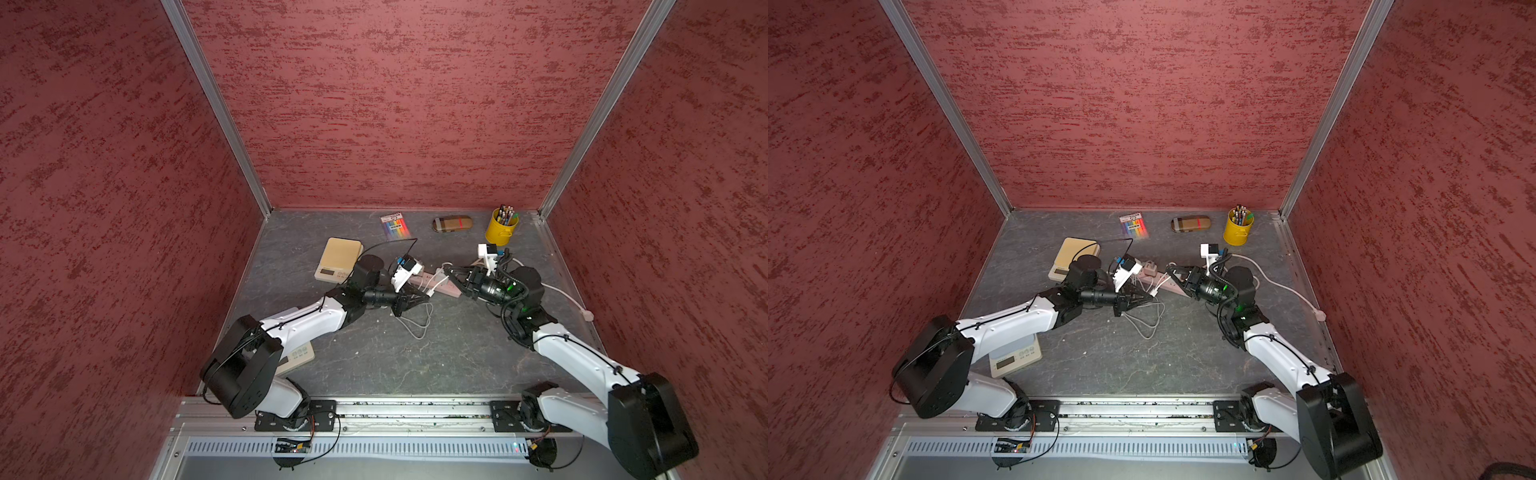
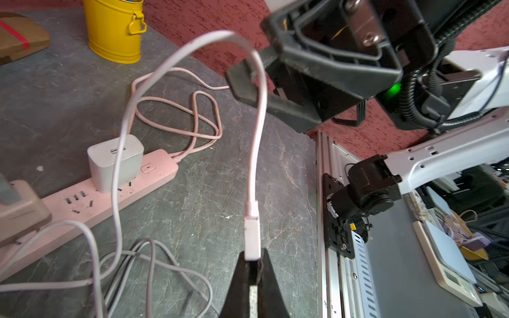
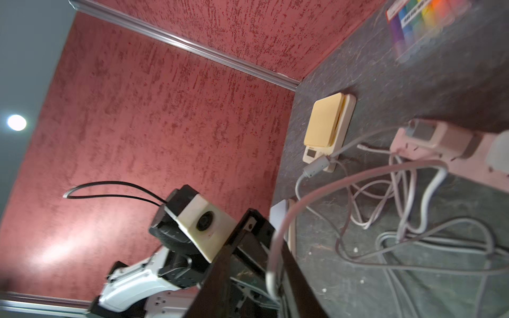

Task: Charge the electronic scale
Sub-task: Adjust the charging cable at the center of the board.

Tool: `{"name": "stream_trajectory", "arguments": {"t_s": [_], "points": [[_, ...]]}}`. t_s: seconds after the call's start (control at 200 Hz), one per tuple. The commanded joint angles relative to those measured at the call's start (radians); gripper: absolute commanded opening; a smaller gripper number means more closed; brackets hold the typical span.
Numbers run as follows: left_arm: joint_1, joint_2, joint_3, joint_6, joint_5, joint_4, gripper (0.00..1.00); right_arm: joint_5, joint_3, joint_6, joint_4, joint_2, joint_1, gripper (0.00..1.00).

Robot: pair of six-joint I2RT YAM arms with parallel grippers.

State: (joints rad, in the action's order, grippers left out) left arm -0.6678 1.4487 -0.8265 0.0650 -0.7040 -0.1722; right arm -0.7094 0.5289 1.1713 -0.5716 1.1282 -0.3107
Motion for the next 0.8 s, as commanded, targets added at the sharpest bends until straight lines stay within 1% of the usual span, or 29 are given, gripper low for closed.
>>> {"name": "stream_trajectory", "arguments": {"t_s": [0.0, 0.09, 0.185, 0.296, 0.346, 0.461, 0.596, 0.691, 0.796], "points": [[-0.041, -0.041, -0.073, -0.168, 0.206, 0.170, 0.00, 0.066, 0.059, -0.011, 0.138, -0.046, -0.004, 0.49], [-0.058, -0.037, -0.108, -0.235, 0.283, 0.224, 0.00, 0.097, 0.080, -0.054, 0.246, -0.089, -0.012, 0.53], [-0.084, -0.034, -0.126, -0.275, 0.390, 0.234, 0.00, 0.172, 0.107, -0.084, 0.397, -0.134, -0.018, 0.63], [-0.132, -0.027, -0.145, -0.336, 0.533, 0.240, 0.00, 0.252, 0.117, -0.091, 0.515, -0.168, -0.042, 0.65], [-0.154, -0.022, -0.153, -0.357, 0.591, 0.242, 0.00, 0.269, 0.116, -0.081, 0.528, -0.170, -0.060, 0.65], [-0.191, -0.010, -0.167, -0.395, 0.667, 0.240, 0.00, 0.282, 0.128, -0.065, 0.528, -0.135, -0.108, 0.65], [-0.225, -0.003, -0.174, -0.428, 0.725, 0.240, 0.00, 0.284, 0.171, -0.084, 0.538, -0.064, -0.156, 0.62], [-0.249, 0.000, -0.174, -0.453, 0.768, 0.239, 0.00, 0.289, 0.202, -0.097, 0.569, -0.027, -0.175, 0.55], [-0.268, 0.006, -0.168, -0.481, 0.811, 0.234, 0.00, 0.283, 0.208, -0.089, 0.572, -0.004, -0.185, 0.46]]}}
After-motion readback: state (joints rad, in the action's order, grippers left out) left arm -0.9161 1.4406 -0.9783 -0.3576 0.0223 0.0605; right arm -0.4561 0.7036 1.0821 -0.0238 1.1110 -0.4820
